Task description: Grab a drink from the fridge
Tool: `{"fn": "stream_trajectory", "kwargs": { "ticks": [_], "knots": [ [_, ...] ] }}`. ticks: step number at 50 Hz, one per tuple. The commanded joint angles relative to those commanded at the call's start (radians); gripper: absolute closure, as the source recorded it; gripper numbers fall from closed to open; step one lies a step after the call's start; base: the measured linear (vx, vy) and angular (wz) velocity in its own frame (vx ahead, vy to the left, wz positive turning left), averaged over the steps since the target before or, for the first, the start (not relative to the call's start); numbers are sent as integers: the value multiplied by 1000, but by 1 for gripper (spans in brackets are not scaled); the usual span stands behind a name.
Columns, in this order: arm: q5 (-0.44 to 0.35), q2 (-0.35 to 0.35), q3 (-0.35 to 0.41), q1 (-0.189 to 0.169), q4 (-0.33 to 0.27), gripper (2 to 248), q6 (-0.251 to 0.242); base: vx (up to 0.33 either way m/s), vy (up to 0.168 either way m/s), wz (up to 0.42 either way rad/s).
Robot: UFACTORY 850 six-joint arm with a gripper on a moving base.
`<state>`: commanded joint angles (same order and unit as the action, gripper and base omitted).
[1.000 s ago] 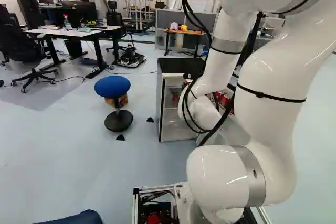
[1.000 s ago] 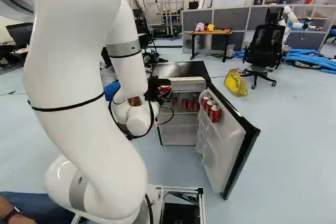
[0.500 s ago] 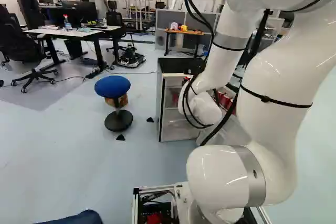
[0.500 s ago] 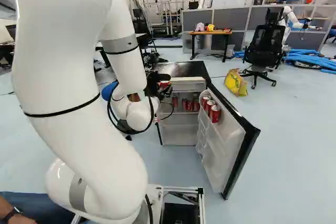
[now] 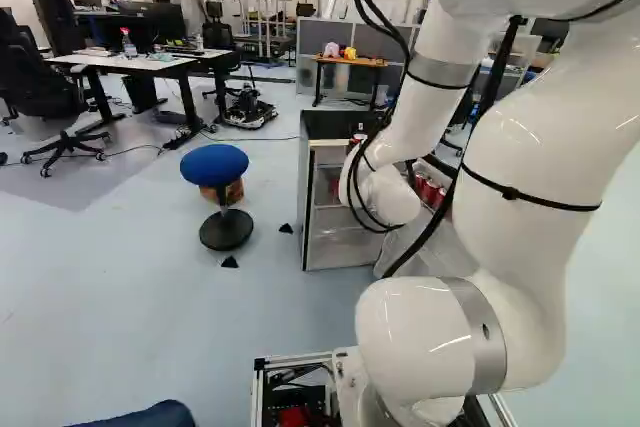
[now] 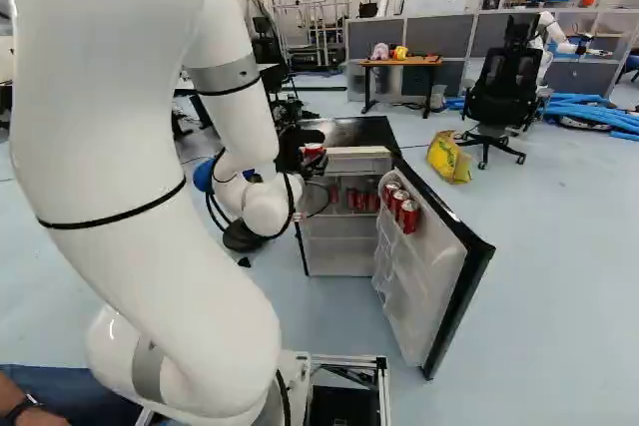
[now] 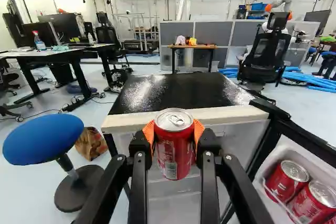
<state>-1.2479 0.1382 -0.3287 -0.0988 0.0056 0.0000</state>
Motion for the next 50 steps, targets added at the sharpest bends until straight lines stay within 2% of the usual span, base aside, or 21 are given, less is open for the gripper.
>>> {"fn": "stream_trajectory", "kwargs": {
  "ticks": [50],
  "knots": [
    [111,21,-160,10,35,156,0,0,0,0]
  ]
}}
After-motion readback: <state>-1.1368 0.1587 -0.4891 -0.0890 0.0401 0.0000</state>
